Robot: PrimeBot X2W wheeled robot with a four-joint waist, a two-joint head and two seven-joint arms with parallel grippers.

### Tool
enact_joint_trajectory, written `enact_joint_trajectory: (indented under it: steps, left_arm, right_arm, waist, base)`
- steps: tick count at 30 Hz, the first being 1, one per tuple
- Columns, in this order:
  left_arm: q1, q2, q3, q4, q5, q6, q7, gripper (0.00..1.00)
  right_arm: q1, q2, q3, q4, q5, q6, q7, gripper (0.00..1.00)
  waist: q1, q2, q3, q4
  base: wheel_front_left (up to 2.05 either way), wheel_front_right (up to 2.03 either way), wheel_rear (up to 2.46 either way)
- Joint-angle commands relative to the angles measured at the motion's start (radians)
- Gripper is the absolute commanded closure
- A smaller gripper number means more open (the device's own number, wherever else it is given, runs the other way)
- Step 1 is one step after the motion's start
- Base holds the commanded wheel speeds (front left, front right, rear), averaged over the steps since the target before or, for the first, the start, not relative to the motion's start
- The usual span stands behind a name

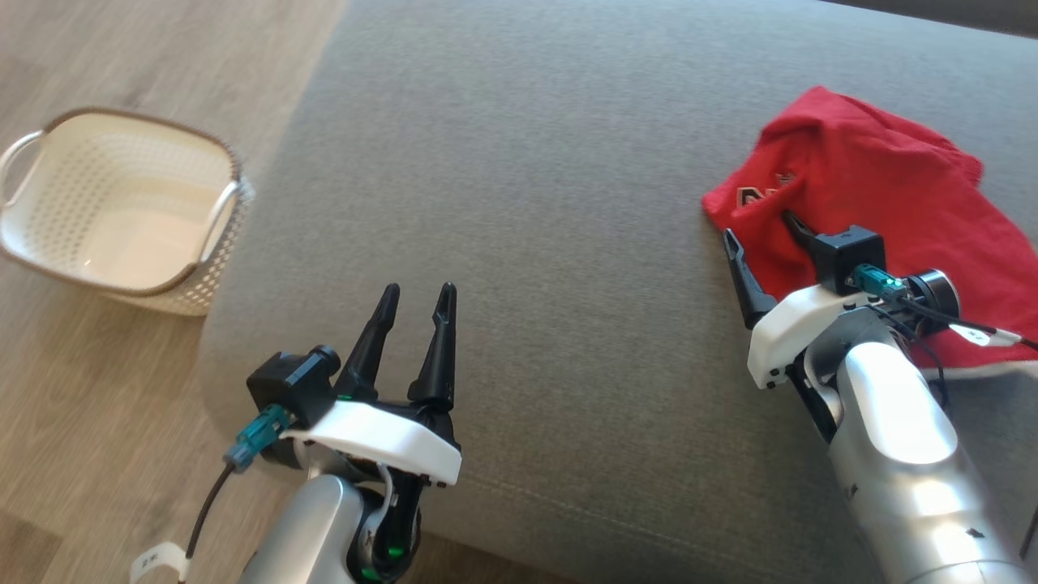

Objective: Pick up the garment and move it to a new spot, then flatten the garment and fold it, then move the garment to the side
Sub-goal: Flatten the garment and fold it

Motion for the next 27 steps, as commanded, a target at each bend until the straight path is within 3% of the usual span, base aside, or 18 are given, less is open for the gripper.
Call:
enact_joint_trajectory:
  steps: [1, 14, 15, 16, 17, 22, 27]
  left_arm:
    - [-0.034, 0.004, 0.024, -0.033, -0.012, 0.005, -0.008, 0.0]
    - [-0.032, 0.004, 0.011, -0.041, -0.029, 0.012, -0.008, 0.0]
    - [-0.033, 0.004, 0.011, -0.041, -0.03, 0.012, -0.008, 0.0]
    - [-0.034, 0.004, 0.01, -0.041, -0.03, 0.012, -0.008, 0.0]
    - [-0.036, 0.004, 0.011, -0.04, -0.03, 0.012, -0.008, 0.0]
    - [-0.04, 0.004, 0.013, -0.037, -0.028, 0.009, -0.008, 0.0]
    - [-0.032, 0.004, 0.01, -0.028, -0.023, 0.007, -0.008, 0.0]
  right_arm:
    - [-0.038, 0.012, 0.009, -0.01, -0.019, 0.0, -0.018, 0.0]
    - [-0.091, 0.013, -0.069, 0.057, -0.136, 0.0, -0.034, 0.0]
    - [-0.093, 0.013, -0.08, 0.061, -0.144, 0.0, -0.034, 0.07]
    - [-0.095, 0.013, -0.089, 0.065, -0.147, 0.0, -0.034, 0.79]
    - [-0.097, 0.013, -0.098, 0.067, -0.153, 0.0, -0.035, 1.0]
    - [-0.101, 0.013, -0.1, 0.082, -0.146, 0.0, -0.036, 1.0]
    - [-0.102, 0.013, -0.049, 0.058, -0.066, 0.0, -0.037, 1.0]
  waist:
    - [0.0, 0.0, 0.006, 0.025]
    - [0.0, 0.0, 0.016, 0.04]
    - [0.0, 0.0, 0.017, 0.039]
    - [0.0, 0.0, 0.017, 0.038]
    - [0.0, 0.0, 0.016, 0.037]
    - [0.0, 0.0, 0.006, 0.025]
    - [0.0, 0.0, -0.023, 0.015]
  base:
    - [0.0, 0.0, 0.0]
    - [0.0, 0.0, 0.0]
    - [0.0, 0.0, 0.0]
    - [0.0, 0.0, 0.0]
    - [0.0, 0.0, 0.0]
    - [0.0, 0.0, 0.0]
    - [0.0, 0.0, 0.0]
